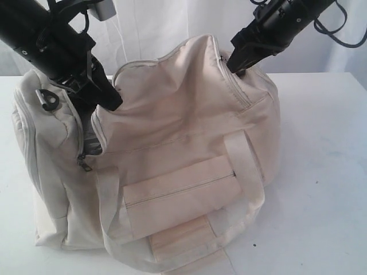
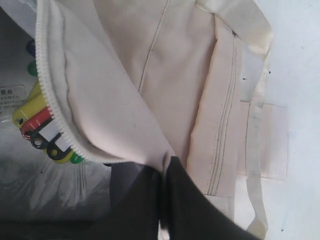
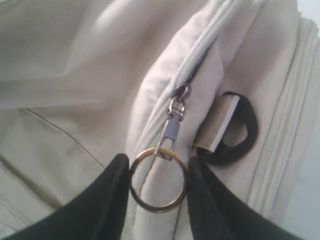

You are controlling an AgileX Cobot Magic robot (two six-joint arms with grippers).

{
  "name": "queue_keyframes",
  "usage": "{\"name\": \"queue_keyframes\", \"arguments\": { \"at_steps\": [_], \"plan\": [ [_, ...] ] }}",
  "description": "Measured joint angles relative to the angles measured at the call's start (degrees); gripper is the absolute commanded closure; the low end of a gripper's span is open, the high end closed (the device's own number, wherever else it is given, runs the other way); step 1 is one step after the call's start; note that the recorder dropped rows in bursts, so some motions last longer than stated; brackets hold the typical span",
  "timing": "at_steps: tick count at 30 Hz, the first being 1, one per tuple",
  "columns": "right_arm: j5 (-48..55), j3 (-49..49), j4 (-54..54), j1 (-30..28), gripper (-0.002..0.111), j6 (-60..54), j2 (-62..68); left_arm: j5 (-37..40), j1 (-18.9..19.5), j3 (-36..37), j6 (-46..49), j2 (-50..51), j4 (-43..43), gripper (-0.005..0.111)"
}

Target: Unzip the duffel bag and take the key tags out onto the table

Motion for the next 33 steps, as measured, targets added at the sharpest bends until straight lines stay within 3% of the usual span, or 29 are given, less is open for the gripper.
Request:
{"name": "queue_keyframes", "arguments": {
  "at_steps": [33],
  "plan": [
    [-0.47,25.23,-7.48,0.00,0.108,4.75,-17.63,-0.13,0.00,0.00,0.00,0.00,-1.02,0.107]
  ]
}}
